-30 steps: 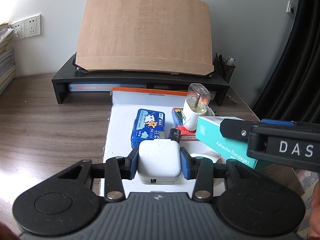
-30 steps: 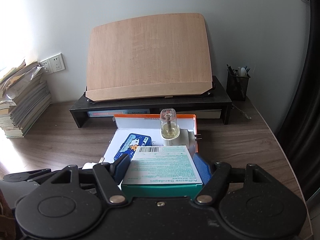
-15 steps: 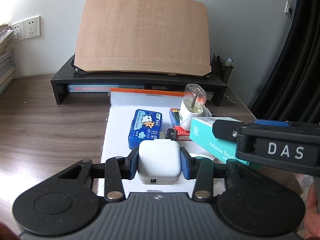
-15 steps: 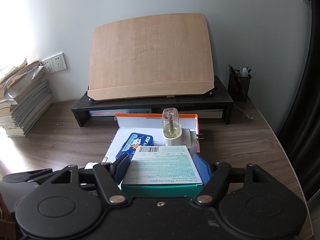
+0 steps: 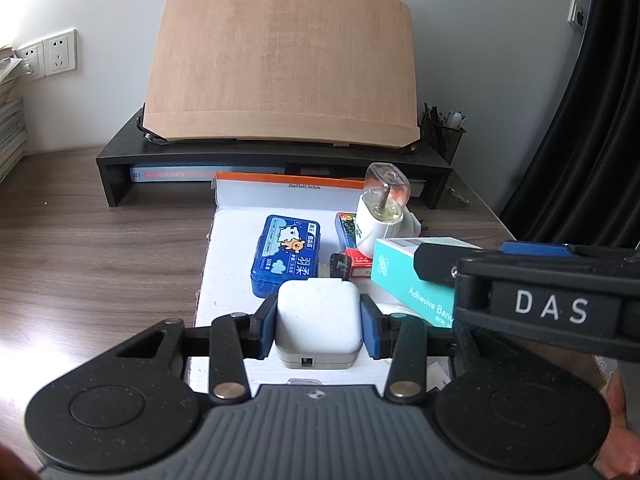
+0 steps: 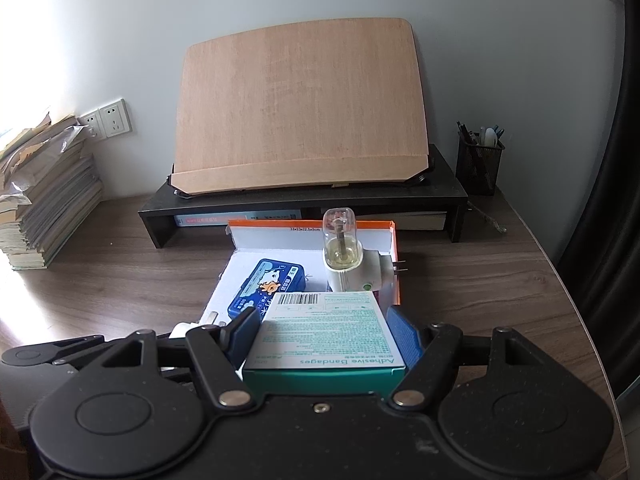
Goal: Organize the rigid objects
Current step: 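Lower the bandage box into the white box with the right tool while the left tool holds the plug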
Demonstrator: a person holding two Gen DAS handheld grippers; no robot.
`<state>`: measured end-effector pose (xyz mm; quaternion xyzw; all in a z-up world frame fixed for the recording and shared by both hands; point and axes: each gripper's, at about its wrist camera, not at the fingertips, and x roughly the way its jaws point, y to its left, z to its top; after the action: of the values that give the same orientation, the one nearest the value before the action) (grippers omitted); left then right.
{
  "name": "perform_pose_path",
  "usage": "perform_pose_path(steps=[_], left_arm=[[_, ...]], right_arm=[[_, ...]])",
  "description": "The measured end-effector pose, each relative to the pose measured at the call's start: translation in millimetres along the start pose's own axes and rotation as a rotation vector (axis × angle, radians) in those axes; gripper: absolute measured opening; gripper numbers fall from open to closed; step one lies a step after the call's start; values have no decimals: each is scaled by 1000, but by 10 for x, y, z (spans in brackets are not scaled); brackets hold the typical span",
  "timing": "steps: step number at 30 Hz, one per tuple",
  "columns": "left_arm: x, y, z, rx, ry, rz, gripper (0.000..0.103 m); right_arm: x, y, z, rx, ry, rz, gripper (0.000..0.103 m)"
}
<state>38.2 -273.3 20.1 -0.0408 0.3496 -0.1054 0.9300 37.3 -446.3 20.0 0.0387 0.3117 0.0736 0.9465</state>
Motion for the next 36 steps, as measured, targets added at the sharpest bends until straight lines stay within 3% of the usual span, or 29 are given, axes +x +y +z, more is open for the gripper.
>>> perform_pose_path(steps=[36], left_arm=[[38,17,10,-8,15,-13,43]], right_arm=[[119,-3,-17,11,22,-19,84]])
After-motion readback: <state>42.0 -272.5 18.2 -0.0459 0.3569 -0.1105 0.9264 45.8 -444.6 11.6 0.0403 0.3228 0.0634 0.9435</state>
